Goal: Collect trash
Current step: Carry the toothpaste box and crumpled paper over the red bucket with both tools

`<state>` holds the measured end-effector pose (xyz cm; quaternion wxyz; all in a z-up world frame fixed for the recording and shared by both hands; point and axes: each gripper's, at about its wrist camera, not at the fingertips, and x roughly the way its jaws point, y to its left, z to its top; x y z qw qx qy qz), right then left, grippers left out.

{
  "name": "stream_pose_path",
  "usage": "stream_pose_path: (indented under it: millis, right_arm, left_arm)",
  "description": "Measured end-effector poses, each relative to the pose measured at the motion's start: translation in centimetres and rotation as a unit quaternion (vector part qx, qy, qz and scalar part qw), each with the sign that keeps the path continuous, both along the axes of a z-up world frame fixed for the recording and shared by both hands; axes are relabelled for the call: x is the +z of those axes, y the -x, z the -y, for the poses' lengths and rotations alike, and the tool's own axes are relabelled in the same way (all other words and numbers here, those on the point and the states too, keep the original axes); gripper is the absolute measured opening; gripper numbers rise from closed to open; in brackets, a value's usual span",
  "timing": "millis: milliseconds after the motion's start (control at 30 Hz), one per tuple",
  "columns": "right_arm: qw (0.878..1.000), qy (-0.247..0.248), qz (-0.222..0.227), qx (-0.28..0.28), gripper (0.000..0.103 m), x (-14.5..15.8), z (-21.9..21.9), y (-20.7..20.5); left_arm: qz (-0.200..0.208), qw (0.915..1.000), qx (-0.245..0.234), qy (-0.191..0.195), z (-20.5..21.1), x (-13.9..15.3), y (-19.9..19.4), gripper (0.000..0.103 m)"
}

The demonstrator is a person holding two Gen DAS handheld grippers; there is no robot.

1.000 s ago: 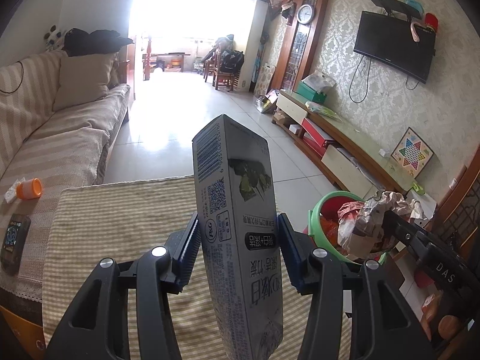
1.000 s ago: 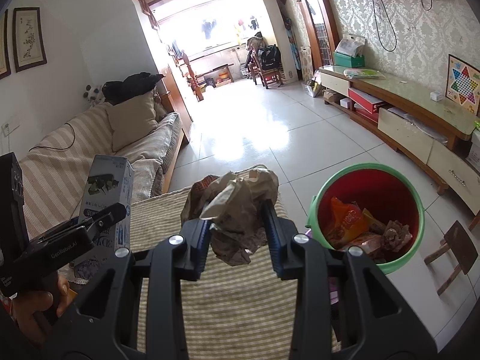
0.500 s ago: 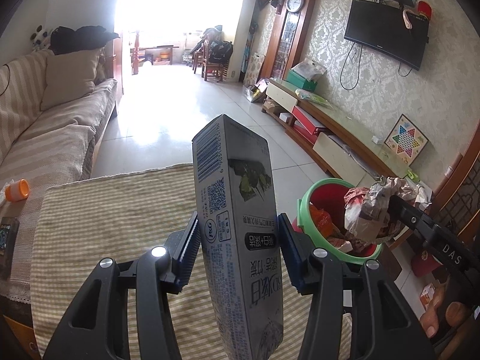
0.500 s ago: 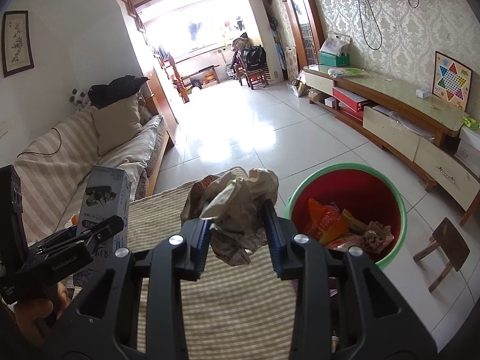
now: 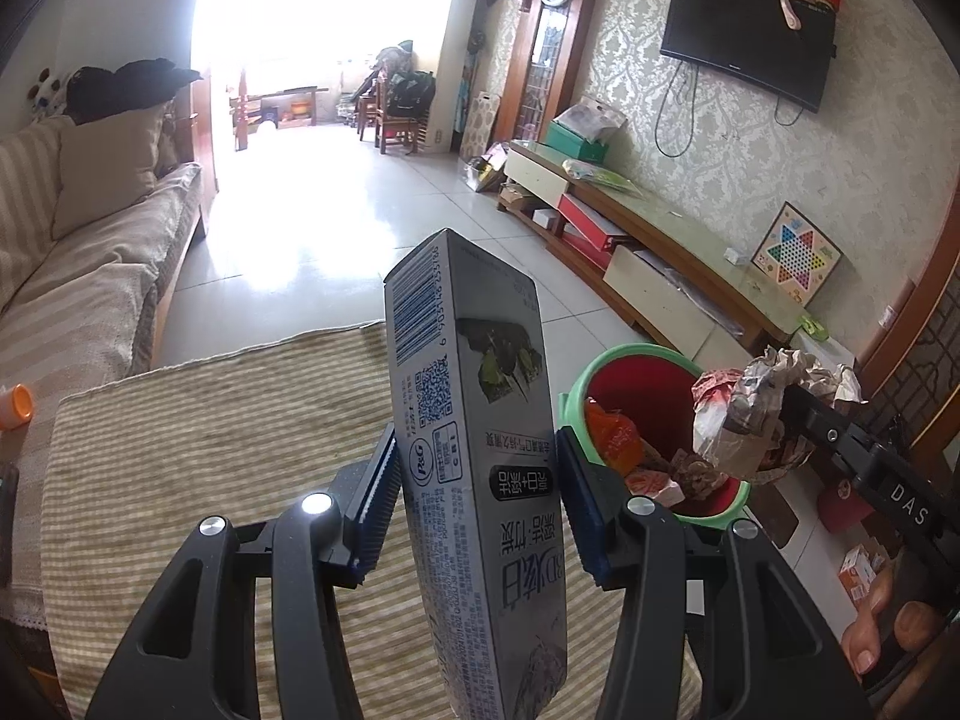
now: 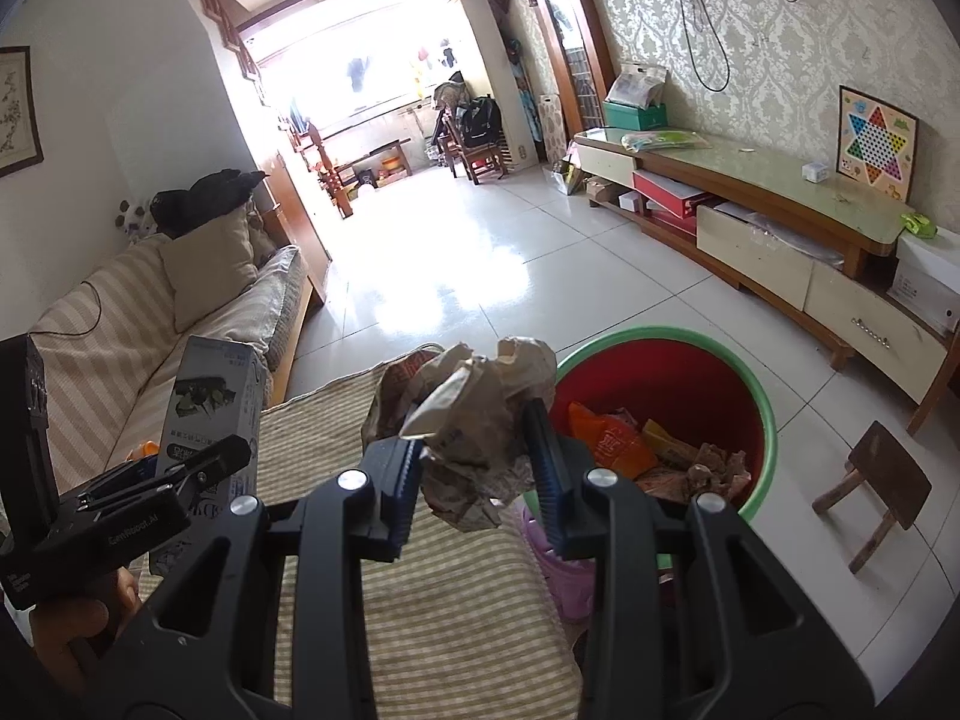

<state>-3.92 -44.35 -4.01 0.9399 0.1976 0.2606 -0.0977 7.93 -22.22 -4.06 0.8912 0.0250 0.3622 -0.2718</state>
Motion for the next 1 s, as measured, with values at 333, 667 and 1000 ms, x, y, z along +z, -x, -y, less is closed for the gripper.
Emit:
stream_pose_path:
  millis: [333,667,1000]
  right_arm:
    - [0.999,-0.013,-0.001,-0.032,0.033,-0.9,3.6,1.0]
    - [0.997,-0.006,-0.004,-0.075,0.033,-1.1,7.3,3.1]
    - [0.994,-0.016,-0.008,-0.104,0.033,-1.8,9.9,4.1]
  left_arm:
    - [0.005,0.9993,-0.037,-0.002,3.7,0.0,0.3,0.048]
    - [-0.003,0.9961,-0.088,-0.007,8.7,-1.4,1.1,0.048]
    - [-0.029,0.9919,-0.122,-0.016,12.9,-2.7,0.1,0.049]
